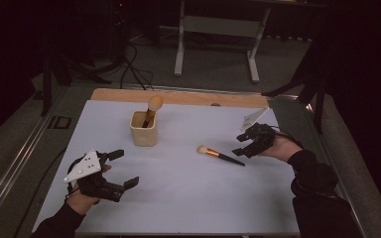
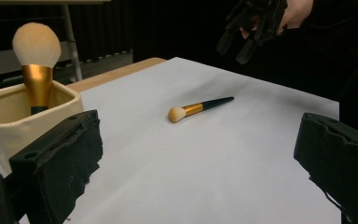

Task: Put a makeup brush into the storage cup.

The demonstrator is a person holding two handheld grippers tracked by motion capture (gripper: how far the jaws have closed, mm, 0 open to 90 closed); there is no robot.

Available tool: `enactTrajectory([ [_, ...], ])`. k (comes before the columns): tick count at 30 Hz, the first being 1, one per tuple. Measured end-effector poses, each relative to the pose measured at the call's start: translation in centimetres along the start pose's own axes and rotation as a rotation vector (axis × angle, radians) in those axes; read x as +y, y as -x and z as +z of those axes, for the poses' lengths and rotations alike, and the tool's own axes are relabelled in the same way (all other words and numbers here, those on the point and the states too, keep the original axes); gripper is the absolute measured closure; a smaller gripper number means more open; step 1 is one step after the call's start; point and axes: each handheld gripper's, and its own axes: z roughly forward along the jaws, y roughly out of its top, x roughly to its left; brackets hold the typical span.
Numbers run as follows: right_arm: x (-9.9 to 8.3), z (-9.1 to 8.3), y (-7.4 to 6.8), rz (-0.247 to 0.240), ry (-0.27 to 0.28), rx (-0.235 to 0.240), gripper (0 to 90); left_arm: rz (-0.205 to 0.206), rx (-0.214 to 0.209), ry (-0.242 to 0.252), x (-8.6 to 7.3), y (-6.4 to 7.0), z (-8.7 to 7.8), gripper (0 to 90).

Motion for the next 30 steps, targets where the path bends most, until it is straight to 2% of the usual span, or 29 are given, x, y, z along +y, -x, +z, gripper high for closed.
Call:
enactTrajectory([
  [15, 2.3, 1.2, 0.1, -0.038, -0.081, 0.065, 40.8, 0.004, -0.006, -0.004, 0.0, 0.0, 0.0, 1.5],
  [29, 3.0, 3.4, 0.1, -0.088, -0.142, 0.074, 40.3, 0.006, -0.009, -0.005, -0.1, 0.0, 0.0, 1.5],
  [30, 3.1, 3.9, 0.2, -0.096, -0.161, 0.081, 40.2, 0.005, -0.01, -0.005, -0.1, 0.0, 0.0, 1.5],
])
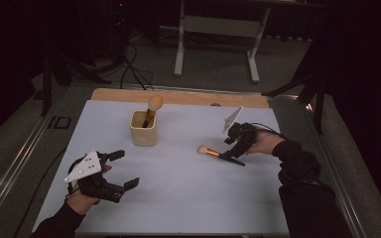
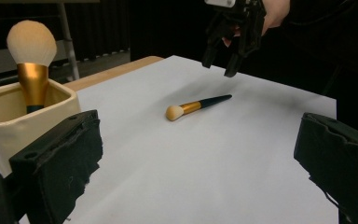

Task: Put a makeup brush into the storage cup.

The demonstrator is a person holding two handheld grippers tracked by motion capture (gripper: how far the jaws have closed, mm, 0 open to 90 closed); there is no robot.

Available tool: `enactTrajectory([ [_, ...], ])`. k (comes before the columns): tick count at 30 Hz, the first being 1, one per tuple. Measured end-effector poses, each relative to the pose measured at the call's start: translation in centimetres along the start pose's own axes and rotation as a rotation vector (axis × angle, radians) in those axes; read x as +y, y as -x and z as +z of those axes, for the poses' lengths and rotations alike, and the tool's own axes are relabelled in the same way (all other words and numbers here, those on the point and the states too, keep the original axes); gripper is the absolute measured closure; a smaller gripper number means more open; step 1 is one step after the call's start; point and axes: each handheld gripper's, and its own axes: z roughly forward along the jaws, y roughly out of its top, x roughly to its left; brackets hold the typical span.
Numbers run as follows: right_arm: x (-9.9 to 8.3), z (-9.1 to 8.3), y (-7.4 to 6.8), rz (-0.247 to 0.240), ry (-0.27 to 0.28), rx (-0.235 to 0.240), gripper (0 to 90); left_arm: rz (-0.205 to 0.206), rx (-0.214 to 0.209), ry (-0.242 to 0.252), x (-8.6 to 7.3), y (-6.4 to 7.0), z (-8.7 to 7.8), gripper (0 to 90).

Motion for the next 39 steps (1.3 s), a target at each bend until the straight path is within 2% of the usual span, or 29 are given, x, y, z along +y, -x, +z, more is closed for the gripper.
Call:
enactTrajectory([
  [5, 0.2, 1.2, 0.4, 0.015, -0.073, 0.022, 40.2, 0.002, -0.003, -0.004, 0.0, 0.1, 0.0, 1.5],
  [7, 0.3, 1.6, 0.5, 0.006, -0.093, 0.017, 40.3, 0.002, -0.005, -0.004, 0.0, 0.1, 0.0, 1.5],
  [14, 0.5, 2.3, 0.8, -0.015, -0.091, 0.013, 42.9, 0.002, -0.006, -0.004, -0.1, 0.0, 0.0, 1.5],
  [39, 1.8, 5.8, 1.9, -0.025, -0.146, 0.029, 51.8, 0.004, -0.008, -0.006, -0.1, 0.0, 0.0, 1.5],
])
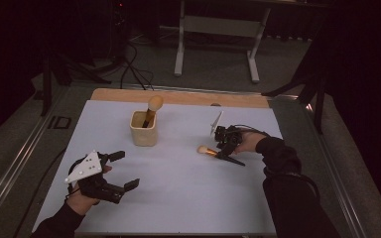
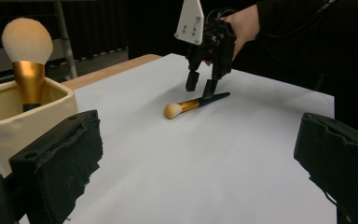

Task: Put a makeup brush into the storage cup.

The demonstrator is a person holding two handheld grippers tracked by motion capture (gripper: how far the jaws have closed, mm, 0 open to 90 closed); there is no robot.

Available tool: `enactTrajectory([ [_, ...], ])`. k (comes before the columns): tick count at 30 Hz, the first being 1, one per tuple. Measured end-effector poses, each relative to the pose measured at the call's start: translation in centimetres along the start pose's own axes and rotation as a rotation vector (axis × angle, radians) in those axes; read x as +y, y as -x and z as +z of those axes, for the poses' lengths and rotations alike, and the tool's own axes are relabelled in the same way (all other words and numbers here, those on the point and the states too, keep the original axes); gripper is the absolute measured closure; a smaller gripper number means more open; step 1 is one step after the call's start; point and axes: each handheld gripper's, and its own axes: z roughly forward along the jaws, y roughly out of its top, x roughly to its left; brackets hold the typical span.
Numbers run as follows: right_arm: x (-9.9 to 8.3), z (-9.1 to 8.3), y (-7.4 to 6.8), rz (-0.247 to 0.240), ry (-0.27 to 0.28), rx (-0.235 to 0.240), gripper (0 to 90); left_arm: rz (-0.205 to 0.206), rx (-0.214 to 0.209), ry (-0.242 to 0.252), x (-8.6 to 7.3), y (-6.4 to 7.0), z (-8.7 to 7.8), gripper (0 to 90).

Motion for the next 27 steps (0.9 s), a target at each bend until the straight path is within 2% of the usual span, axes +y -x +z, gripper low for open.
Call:
enactTrajectory([
  [27, 1.6, 2.7, 1.0, -0.001, -0.075, 0.005, 58.2, 0.001, 0.0, -0.006, -0.1, 0.1, -0.1, 1.5],
])
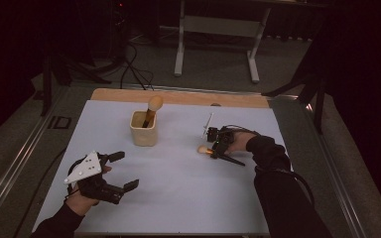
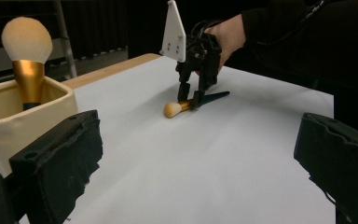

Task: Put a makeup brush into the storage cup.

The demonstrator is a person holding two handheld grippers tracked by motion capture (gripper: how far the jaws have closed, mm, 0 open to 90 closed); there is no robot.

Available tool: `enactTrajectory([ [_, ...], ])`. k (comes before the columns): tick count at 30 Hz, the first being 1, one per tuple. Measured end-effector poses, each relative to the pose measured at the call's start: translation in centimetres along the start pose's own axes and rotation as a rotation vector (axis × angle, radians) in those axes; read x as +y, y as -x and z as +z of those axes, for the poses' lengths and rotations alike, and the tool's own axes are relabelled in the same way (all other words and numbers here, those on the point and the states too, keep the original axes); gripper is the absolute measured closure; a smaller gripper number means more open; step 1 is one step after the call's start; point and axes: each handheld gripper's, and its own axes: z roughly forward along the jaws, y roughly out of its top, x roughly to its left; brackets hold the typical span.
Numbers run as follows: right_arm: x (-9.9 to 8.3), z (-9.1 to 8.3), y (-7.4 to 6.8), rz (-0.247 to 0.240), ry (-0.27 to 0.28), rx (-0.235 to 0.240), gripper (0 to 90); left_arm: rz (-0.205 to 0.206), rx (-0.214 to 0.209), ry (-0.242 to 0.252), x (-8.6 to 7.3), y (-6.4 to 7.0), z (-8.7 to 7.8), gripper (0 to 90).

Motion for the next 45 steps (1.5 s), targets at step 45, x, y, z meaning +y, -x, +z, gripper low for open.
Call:
enactTrajectory([
  [45, -0.1, -3.1, -1.0, 0.034, 0.065, -0.043, 71.5, -0.003, 0.001, -0.001, 0.0, -0.1, 0.1, 1.5],
])
